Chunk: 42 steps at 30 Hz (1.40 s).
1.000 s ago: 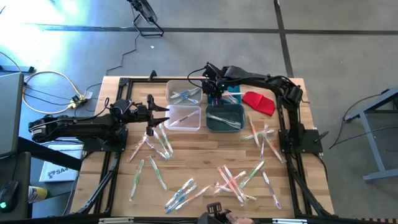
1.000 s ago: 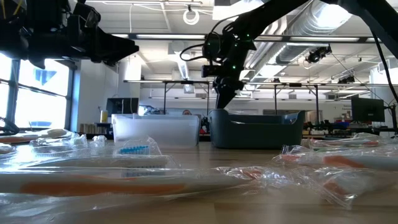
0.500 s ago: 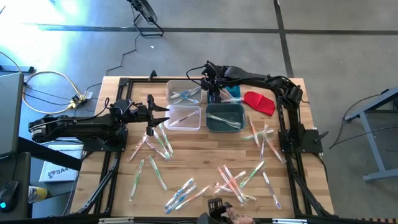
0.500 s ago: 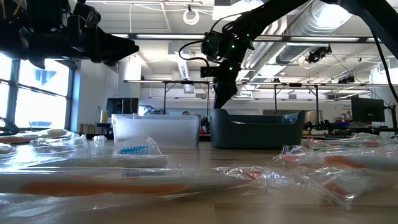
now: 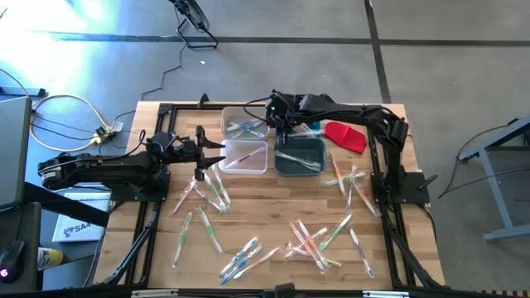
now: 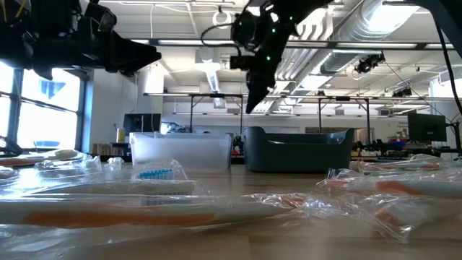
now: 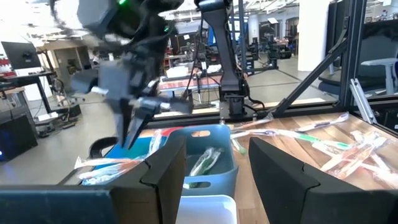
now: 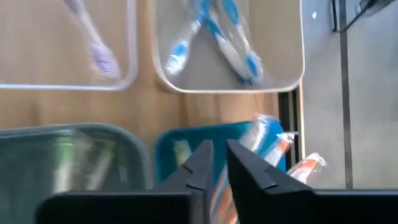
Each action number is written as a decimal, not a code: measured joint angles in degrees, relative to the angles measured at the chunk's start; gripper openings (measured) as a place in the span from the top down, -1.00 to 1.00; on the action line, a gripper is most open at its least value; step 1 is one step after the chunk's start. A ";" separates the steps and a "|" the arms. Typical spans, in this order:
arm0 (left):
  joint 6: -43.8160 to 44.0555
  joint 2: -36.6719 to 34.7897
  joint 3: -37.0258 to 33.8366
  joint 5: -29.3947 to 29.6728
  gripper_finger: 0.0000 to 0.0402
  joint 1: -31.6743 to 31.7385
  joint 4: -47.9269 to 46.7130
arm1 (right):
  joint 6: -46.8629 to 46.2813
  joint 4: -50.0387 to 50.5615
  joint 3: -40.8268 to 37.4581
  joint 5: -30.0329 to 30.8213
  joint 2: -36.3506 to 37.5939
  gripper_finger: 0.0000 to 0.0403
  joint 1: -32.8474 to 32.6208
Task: Pick & Place Toothbrushes
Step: Put the orange toothbrush into the blue bin
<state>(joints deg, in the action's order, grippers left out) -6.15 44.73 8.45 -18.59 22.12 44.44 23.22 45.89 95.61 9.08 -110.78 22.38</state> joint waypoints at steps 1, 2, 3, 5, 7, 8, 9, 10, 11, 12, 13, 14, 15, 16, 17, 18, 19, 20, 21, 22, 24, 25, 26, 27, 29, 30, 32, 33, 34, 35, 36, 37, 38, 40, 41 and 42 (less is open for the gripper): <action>0.00 0.01 0.00 0.01 0.15 0.00 -0.03 | -0.94 -0.08 0.00 -0.20 0.68 0.91 -0.39; 0.00 0.02 -0.02 0.02 0.15 0.01 -0.05 | -1.89 -0.20 0.00 -0.39 1.26 0.95 -0.70; 0.00 0.02 -0.02 0.04 0.15 0.01 -0.03 | -3.20 -0.20 0.00 -0.48 1.92 0.96 -1.00; 0.00 0.02 -0.02 0.07 0.15 0.00 -0.03 | -6.88 -0.16 0.00 -0.40 2.99 0.96 -1.19; -0.01 0.02 -0.02 0.11 0.15 -0.01 0.05 | -11.14 -0.50 0.00 -0.53 3.90 0.96 -1.31; -0.01 0.02 -0.02 0.11 0.15 0.00 0.31 | -13.20 -0.49 0.00 -0.70 4.11 0.96 -1.33; -0.02 0.02 -0.02 0.11 0.15 0.01 0.65 | -15.02 -0.58 0.00 -1.19 4.18 0.96 -1.37; 0.02 0.01 -0.02 0.13 0.15 0.01 0.85 | -16.62 -0.68 0.02 -2.00 4.20 0.96 -1.37; 0.10 0.00 -0.02 0.13 0.15 -0.01 0.79 | -17.70 -0.67 0.02 -2.74 4.20 0.96 -1.37; 0.13 0.01 -0.02 0.14 0.15 0.00 0.55 | -18.58 -0.64 0.02 -3.63 4.16 0.96 -1.41; 0.13 0.02 -0.02 0.14 0.15 0.01 0.34 | -19.06 -0.65 0.00 -4.44 4.12 0.96 -1.41; 0.13 0.02 -0.03 0.15 0.15 0.01 0.32 | -19.13 -0.69 0.00 -5.14 4.11 0.96 -1.41; 0.13 0.01 -0.02 0.15 0.15 0.01 0.29 | -19.12 -0.83 0.00 -5.90 4.11 0.96 -1.45; 0.13 0.00 -0.03 0.15 0.15 0.00 0.12 | -19.17 -1.02 0.01 -6.74 4.11 0.96 -1.50; 0.12 0.02 -0.04 0.17 0.15 0.01 -0.05 | -19.39 -1.15 0.01 -7.47 4.11 0.96 -1.52; 0.13 0.02 -0.04 0.17 0.15 0.01 -0.05 | -20.23 -1.24 0.02 -7.75 4.11 0.96 -1.52; 0.13 0.02 -0.04 0.20 0.15 0.01 -0.03 | -21.92 -1.49 0.00 -7.44 4.09 0.96 -1.52; 0.11 0.02 -0.04 0.20 0.15 -0.01 -0.03 | -24.22 -1.95 0.00 -6.81 4.09 0.97 -1.52; 0.09 0.02 -0.04 0.27 0.15 -0.01 -0.03 | -26.29 -2.00 0.02 -6.12 4.09 0.98 -1.52; 0.09 0.02 -0.04 0.37 0.15 -0.01 -0.03 | -27.60 -1.35 0.02 -5.64 4.10 0.98 -1.51; 0.07 0.02 -0.04 0.37 0.15 0.00 -0.03 | -28.18 0.79 0.02 -4.75 4.11 0.99 -1.67; 0.06 0.02 -0.04 0.37 0.15 -0.01 -0.03 | -28.43 2.01 0.02 -4.10 4.14 0.99 -1.79; -0.01 0.02 -0.04 0.37 0.15 0.01 -0.03 | -29.08 3.49 0.02 -3.46 4.21 0.99 -2.06; -0.02 0.02 -0.04 0.37 0.15 0.01 -0.03 | -29.81 4.54 0.02 -2.44 4.31 0.99 -2.42; -0.02 0.02 -0.04 0.37 0.15 0.01 -0.03 | -31.08 6.50 0.02 -0.38 4.42 0.99 -3.16; -0.02 0.02 -0.03 0.37 0.15 0.00 -0.05 | -31.82 7.81 0.02 0.75 4.42 0.99 -3.52; -0.02 0.02 -0.03 0.35 0.15 0.01 -0.34 | -32.93 9.97 0.00 2.16 4.63 0.99 -3.98; -0.02 0.02 -0.04 0.35 0.15 0.00 -0.82 | -33.49 11.07 0.00 2.59 4.97 0.99 -4.06; -0.03 0.02 -0.04 0.35 0.15 0.00 -1.39 | -33.92 11.83 0.00 3.14 5.28 0.99 -4.08; -0.04 0.02 -0.03 0.35 0.15 0.01 -1.95 | -34.59 12.22 0.00 3.43 5.62 0.99 -4.20; -0.02 0.02 -0.04 0.35 0.15 0.01 -2.51 | -35.33 12.65 -0.05 3.46 6.27 0.99 -4.33; -0.02 0.02 -0.04 0.33 0.15 0.00 -3.05 | -35.72 12.61 -0.69 3.95 7.10 0.99 -4.34; 0.00 0.02 -0.04 0.35 0.15 0.01 -3.50 | -36.02 12.60 -1.54 4.43 7.81 0.99 -4.42; 0.00 0.02 -0.04 0.33 0.15 0.01 -4.23 | -37.79 12.18 -3.73 5.36 10.17 0.99 -4.82; 0.00 0.02 -0.04 0.32 0.15 0.00 -4.36 | -38.81 11.96 -5.46 5.57 11.91 0.99 -4.80; 0.00 0.02 -0.02 0.33 0.15 0.01 -4.32 | -39.74 11.62 -7.13 5.72 13.67 0.99 -4.86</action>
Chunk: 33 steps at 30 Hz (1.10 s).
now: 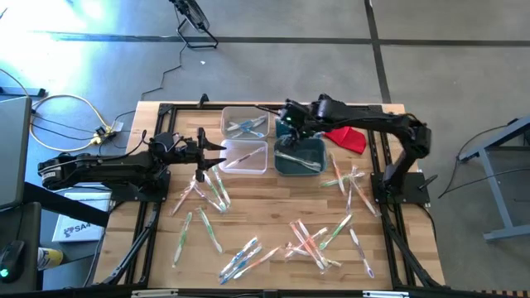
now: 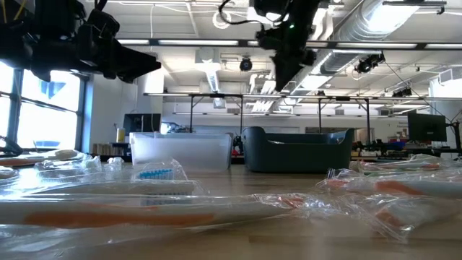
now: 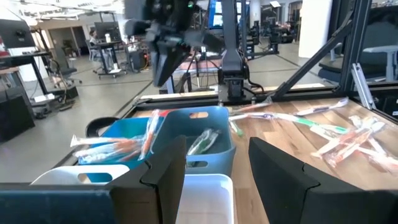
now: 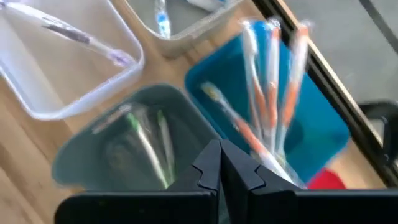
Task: Pick & Place Toothbrushes
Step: Put the orange toothbrush into the blue bin
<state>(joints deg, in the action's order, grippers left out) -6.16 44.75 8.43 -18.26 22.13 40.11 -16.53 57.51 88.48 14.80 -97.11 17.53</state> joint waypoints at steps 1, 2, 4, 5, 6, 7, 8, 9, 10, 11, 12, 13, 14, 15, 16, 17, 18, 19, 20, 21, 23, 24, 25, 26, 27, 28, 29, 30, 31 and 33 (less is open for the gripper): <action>0.00 0.00 0.00 -0.02 0.15 -0.02 -0.03 | -0.96 -0.87 -2.02 0.25 1.98 0.99 -0.14; 0.00 0.00 -0.01 -0.02 0.15 -0.01 -0.07 | -2.14 -1.82 -4.12 0.31 3.97 0.99 -0.27; 0.01 0.00 0.00 -0.02 0.15 -0.02 -0.04 | -4.11 -4.84 -8.97 1.05 7.99 0.99 -0.47; 0.15 0.00 0.00 -0.02 0.15 -0.02 -0.09 | -5.12 -6.37 -11.29 1.39 9.84 0.99 -0.65; 0.33 0.00 -0.02 -0.02 0.15 -0.02 -0.10 | -6.37 -7.75 -13.79 1.67 11.92 0.99 -0.78; 0.37 0.00 -0.01 -0.04 0.15 -0.02 -0.08 | -7.59 -9.01 -16.14 1.98 13.84 0.99 -0.84; 0.38 0.00 0.00 -0.04 0.15 -0.02 -0.08 | -8.83 -10.02 -18.32 2.08 15.69 0.99 -0.92; 0.38 0.00 -0.01 -0.05 0.15 -0.02 -0.08 | -10.19 -11.33 -20.65 2.10 17.48 0.99 -0.93; 0.38 0.00 0.00 -0.07 0.15 -0.02 -0.05 | -11.44 -12.46 -22.80 2.20 19.10 0.99 -0.88; 0.38 0.00 -0.01 -0.21 0.15 -0.02 -0.05 | -12.57 -13.56 -25.00 2.29 20.49 0.99 -0.83; 0.39 0.00 0.00 -0.24 0.15 -0.02 -0.05 | -13.70 -14.32 -27.20 2.50 21.75 0.99 -0.82; 0.38 0.00 0.00 -0.24 0.15 -0.02 -0.04 | -15.09 -15.00 -29.26 2.66 22.83 0.99 -0.85; 0.38 0.00 -0.02 -0.24 0.15 -0.02 -0.04 | -16.50 -15.44 -31.23 2.82 23.79 0.99 -0.89; 0.40 0.00 0.00 -0.24 0.15 -0.02 -0.04 | -18.06 -15.89 -33.26 3.10 24.58 0.99 -0.93; 0.40 0.00 0.00 -0.24 0.15 -0.02 -0.04 | -19.63 -16.12 -35.07 3.29 25.20 0.99 -0.97; 0.40 0.00 0.00 -0.22 0.15 -0.02 -0.02 | -21.25 -16.34 -36.89 3.24 25.74 0.99 -0.97; 0.40 0.00 0.00 -0.23 0.15 -0.02 -0.05 | -22.72 -16.44 -38.65 3.30 26.02 0.99 -0.95; 0.40 0.00 0.00 -0.22 0.15 -0.02 -0.02 | -24.05 -16.84 -40.34 3.33 26.11 0.99 -0.93; 0.40 0.00 0.00 -0.22 0.15 -0.02 -0.03 | -25.20 -17.65 -41.84 3.32 26.13 0.99 -0.91; 0.40 0.00 0.00 -0.22 0.15 -0.02 -0.03 | -26.17 -18.41 -43.13 3.32 26.10 0.99 -0.91; 0.40 0.00 0.00 -0.20 0.15 -0.02 -0.04 | -27.49 -19.99 -44.99 3.33 26.09 0.99 -0.94; 0.40 0.00 0.00 -0.20 0.15 -0.02 -0.04 | -27.89 -20.52 -45.55 3.38 26.09 0.99 -0.95; 0.40 0.00 0.00 -0.20 0.15 -0.02 -0.02 | -28.34 -20.95 -45.81 3.85 26.09 0.99 -0.95; 0.40 0.00 0.00 -0.20 0.15 -0.02 -0.02 | -28.62 -21.00 -45.83 4.80 26.09 0.99 -0.93; 0.40 0.00 0.00 -0.20 0.15 -0.02 -0.02 | -28.77 -21.02 -45.83 5.92 26.09 0.99 -0.93; 0.40 0.00 -0.02 -0.17 0.15 -0.02 -0.04 | -29.16 -21.02 -45.83 6.61 26.11 0.99 -0.93; 0.40 0.00 0.00 -0.17 0.15 -0.02 -0.02 | -29.81 -21.00 -45.83 6.74 26.11 0.99 -0.90; 0.40 0.00 0.00 -0.17 0.15 -0.02 -0.02 | -30.17 -20.94 -45.83 6.74 26.11 0.99 -0.69; 0.40 0.00 0.00 -0.17 0.15 -0.02 -0.02 | -30.51 -20.73 -45.83 6.60 26.11 0.99 -0.51; 0.40 0.00 0.00 -0.17 0.15 -0.02 -0.02 | -31.94 -19.60 -45.83 5.84 26.11 0.99 -0.26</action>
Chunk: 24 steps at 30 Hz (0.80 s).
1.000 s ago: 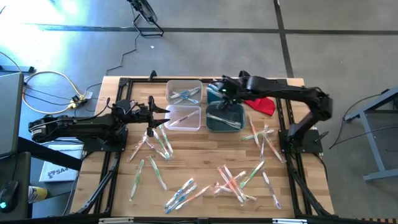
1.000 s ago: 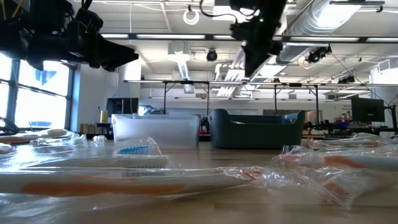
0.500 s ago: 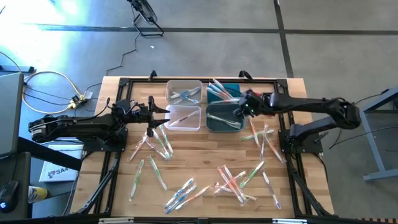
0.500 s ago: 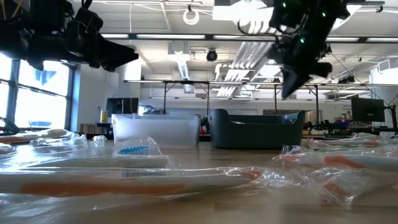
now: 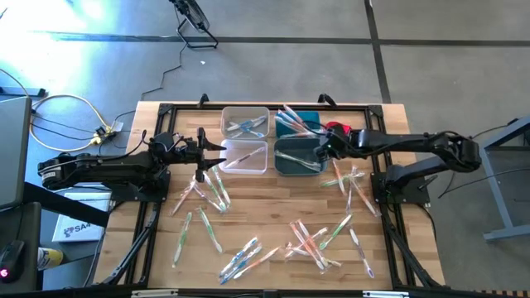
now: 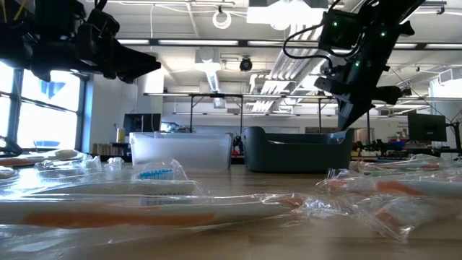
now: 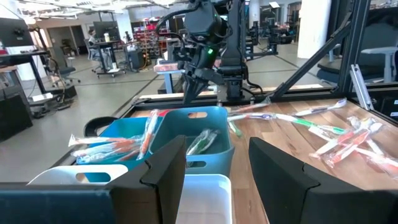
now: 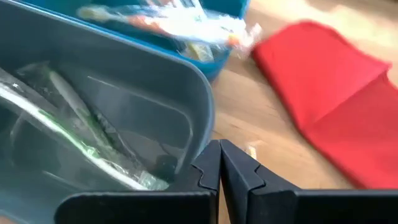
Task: Pick & Place Toothbrushes
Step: Put the orange toothbrush into the blue bin
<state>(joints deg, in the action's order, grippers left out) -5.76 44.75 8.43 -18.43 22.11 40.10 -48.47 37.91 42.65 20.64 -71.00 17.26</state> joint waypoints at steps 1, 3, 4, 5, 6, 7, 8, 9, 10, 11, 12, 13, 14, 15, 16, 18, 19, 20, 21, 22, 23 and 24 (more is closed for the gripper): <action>0.00 0.00 0.00 0.01 0.15 0.01 0.00 | -0.93 0.83 0.00 0.00 0.00 0.99 0.04; 0.00 0.00 0.00 0.02 0.15 0.00 -0.02 | -2.54 2.63 0.00 -0.30 -0.02 0.99 -0.01; 0.00 0.00 0.00 0.03 0.15 0.00 0.00 | -3.09 3.22 0.00 -0.90 -0.02 0.99 -0.01; 0.00 0.00 0.00 0.06 0.15 0.00 -0.01 | -3.62 3.74 0.00 -1.83 -0.02 0.99 -0.01; 0.00 0.00 0.00 0.25 0.15 0.00 -0.01 | -3.96 4.10 0.00 -2.87 -0.02 0.99 -0.01; 0.00 0.00 0.00 0.25 0.15 0.00 -0.02 | -4.18 4.35 0.00 -4.01 -0.02 0.99 -0.01; 0.00 0.00 0.00 0.25 0.15 0.01 -0.02 | -4.24 4.41 0.00 -5.39 -0.02 0.99 -0.01; 0.00 0.00 0.00 0.25 0.15 0.00 -0.02 | -4.24 4.42 0.00 -7.00 -0.02 0.99 -0.01; 0.00 0.00 0.00 0.23 0.15 0.02 -0.02 | -4.24 4.38 0.00 -8.29 -0.02 0.99 -0.01; 0.00 0.00 0.00 0.23 0.15 0.00 -0.01 | -4.24 4.36 0.00 -9.18 -0.02 0.99 -0.04; 0.00 0.00 0.00 0.23 0.15 0.00 -0.02 | -4.26 4.29 0.00 -9.70 -0.02 0.99 -0.14; 0.00 0.00 0.00 0.23 0.15 0.01 -0.01 | -4.24 4.23 0.00 -9.98 -0.02 0.99 -0.34; 0.00 0.00 0.00 0.23 0.15 0.00 -0.02 | -4.13 4.05 0.00 -10.10 -0.02 0.99 -0.50; 0.00 0.00 0.00 0.23 0.15 0.00 -0.01 | -4.02 3.60 0.00 -10.14 -0.02 0.99 -0.73; 0.00 0.00 0.00 0.22 0.15 0.00 -0.02 | -4.00 2.98 0.00 -10.16 -0.02 0.99 -0.91; 0.00 0.00 0.00 0.21 0.15 0.00 -0.02 | -3.96 2.08 0.00 -10.31 -0.02 0.99 -1.22; 0.00 0.00 0.00 0.21 0.15 0.00 -0.02 | -3.95 1.54 0.00 -10.46 -0.02 0.99 -1.36; 0.00 0.00 0.00 0.21 0.15 0.01 -0.02 | -3.88 1.00 0.00 -10.73 -0.02 0.99 -1.52; 0.00 0.00 0.00 0.19 0.15 0.00 -0.02 | -3.84 0.55 0.00 -11.17 -0.02 0.99 -1.58; 0.00 0.00 0.00 0.21 0.15 0.00 -0.02 | -3.83 0.26 0.00 -12.03 -0.02 0.99 -1.58; 0.00 0.00 0.00 0.19 0.15 0.00 0.00 | -3.83 -0.07 0.00 -12.79 -0.02 0.99 -1.58; 0.00 0.00 0.00 0.19 0.15 0.00 -0.02 | -3.83 -0.19 0.00 -13.16 -0.02 0.99 -1.58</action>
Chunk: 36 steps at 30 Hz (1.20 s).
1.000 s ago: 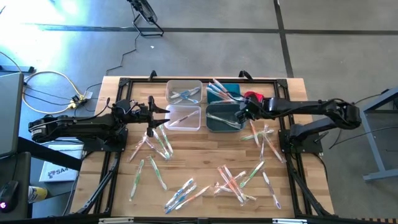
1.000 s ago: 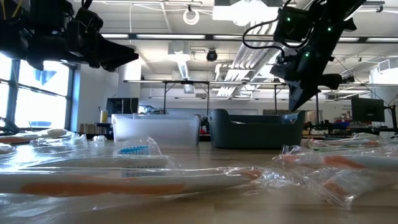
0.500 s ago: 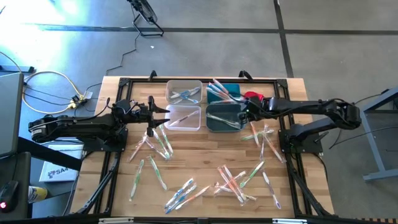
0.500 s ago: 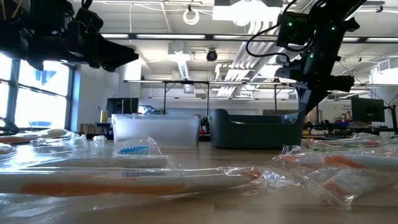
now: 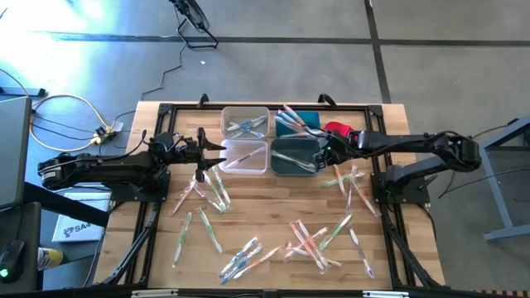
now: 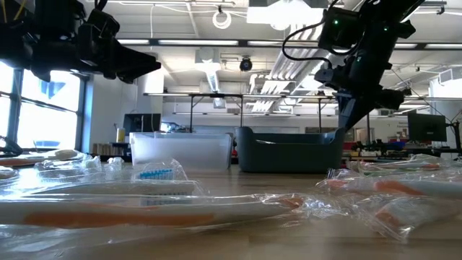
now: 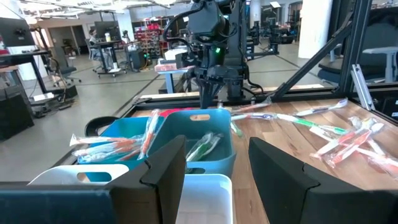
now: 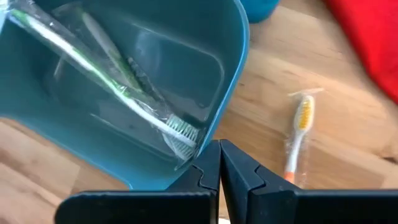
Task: Pick & Place Toothbrushes
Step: Put the orange toothbrush into the blue bin
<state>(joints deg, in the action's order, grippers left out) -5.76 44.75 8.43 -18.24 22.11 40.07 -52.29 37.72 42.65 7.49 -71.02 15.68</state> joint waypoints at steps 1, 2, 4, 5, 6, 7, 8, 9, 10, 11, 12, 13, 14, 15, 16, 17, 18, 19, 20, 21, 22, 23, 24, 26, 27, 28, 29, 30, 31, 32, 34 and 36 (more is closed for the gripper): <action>0.00 0.00 0.00 0.00 0.15 0.00 0.00 | 0.00 0.03 0.00 -0.03 0.00 0.99 0.00; 0.00 0.00 0.00 0.00 0.15 0.00 0.00 | 0.00 0.14 0.00 -0.04 0.00 0.99 0.00; 0.00 0.00 0.00 0.00 0.15 0.00 0.00 | -0.23 0.11 0.00 0.05 0.00 0.99 0.00; 0.00 0.00 0.00 0.00 0.15 0.00 0.00 | -0.24 0.15 0.00 0.46 -0.01 0.99 0.00; 0.00 0.00 0.00 -0.01 0.15 0.01 0.00 | -0.19 0.23 0.00 1.57 -0.02 0.99 0.00; 0.00 0.00 0.00 -0.02 0.15 0.00 0.00 | -0.15 0.51 0.00 3.35 -0.02 0.99 -0.02; 0.00 0.00 0.00 -0.02 0.15 0.00 0.00 | -0.03 1.02 0.00 5.60 -0.02 0.99 -0.02; -0.04 0.00 0.00 -0.02 0.15 0.01 0.00 | 0.02 1.77 0.00 7.52 -0.02 0.99 0.02; -0.07 0.00 0.00 -0.02 0.15 0.00 0.00 | 0.39 2.69 0.00 8.74 -0.02 0.99 0.09; -0.06 0.00 0.00 -0.02 0.15 0.00 0.00 | 1.20 3.74 0.00 9.03 -0.02 0.99 0.29; -0.07 0.00 0.00 -0.02 0.15 0.01 0.00 | 1.74 5.05 0.00 8.67 -0.02 0.99 0.54; -0.07 0.00 0.00 -0.02 0.15 0.00 0.00 | 2.01 6.57 0.00 7.92 -0.02 0.99 0.67; -0.07 0.00 0.00 -0.02 0.15 0.00 0.00 | 2.23 8.13 0.00 6.88 -0.02 0.99 0.72; -0.07 0.00 0.00 -0.02 0.15 0.00 0.00 | 2.27 9.57 0.00 5.91 -0.02 0.99 0.64; -0.07 0.00 0.00 -0.03 0.15 0.00 0.00 | 2.29 10.87 0.00 5.25 0.00 0.99 0.36; -0.10 0.00 0.00 -0.04 0.15 0.00 0.00 | 2.38 11.99 0.00 4.45 -0.02 0.99 0.06; -0.25 0.00 0.00 -0.04 0.15 0.00 -0.02 | 2.38 13.04 0.00 3.92 -0.02 0.99 -0.32; -0.31 0.00 0.00 -0.04 0.15 0.00 -0.02 | 2.38 13.80 0.00 3.58 -0.01 0.99 -0.68; -0.31 0.00 0.00 -0.04 0.15 0.00 -0.01 | 2.38 14.61 0.00 3.07 0.00 0.99 -1.00; -0.31 0.00 0.00 -0.04 0.15 0.01 -0.01 | 2.40 15.29 0.00 2.45 -0.02 0.99 -1.25; -0.32 0.00 0.00 -0.04 0.15 0.00 0.00 | 2.43 15.87 0.00 2.03 -0.02 0.99 -1.50; -0.35 0.00 0.00 -0.04 0.15 0.00 0.00 | 2.53 16.29 0.00 1.30 -0.02 0.99 -1.65; -0.42 0.00 0.00 -0.04 0.15 0.00 0.00 | 2.62 16.45 0.00 0.47 -0.01 0.99 -1.80; -0.44 0.00 0.00 -0.04 0.15 0.00 0.00 | 2.62 16.30 0.00 -0.38 0.00 0.99 -1.88; -0.44 0.00 0.00 -0.05 0.15 0.00 0.00 | 2.62 16.23 0.00 -0.33 0.00 0.99 -1.88; -0.44 0.00 0.00 -0.05 0.15 0.00 0.00 | 2.62 16.26 0.00 -0.11 0.00 0.99 -1.88; -0.44 0.00 0.00 -0.04 0.15 0.00 0.00 | 2.62 16.28 0.00 0.21 0.00 0.99 -1.86; -0.44 0.00 0.00 -0.07 0.15 0.00 0.00 | 2.64 16.28 0.00 0.54 -0.02 0.99 -1.84; -0.44 0.00 0.00 -0.07 0.15 0.00 0.00 | 2.84 16.29 0.00 0.64 -0.10 0.98 -1.84; -0.44 0.00 0.00 -0.07 0.15 0.01 0.00 | 3.01 16.32 0.00 0.58 -0.13 0.97 -1.84; -0.44 0.00 0.00 -0.07 0.15 0.00 0.00 | 3.06 16.31 0.00 0.39 -0.15 0.92 -1.84; -0.42 0.00 0.00 -0.19 0.15 0.00 0.00 | 3.06 16.27 -0.03 0.44 -0.15 0.83 -1.84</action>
<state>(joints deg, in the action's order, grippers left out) -6.18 44.75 8.43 -18.43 22.11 40.07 -49.23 53.99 42.63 7.93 -71.18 13.85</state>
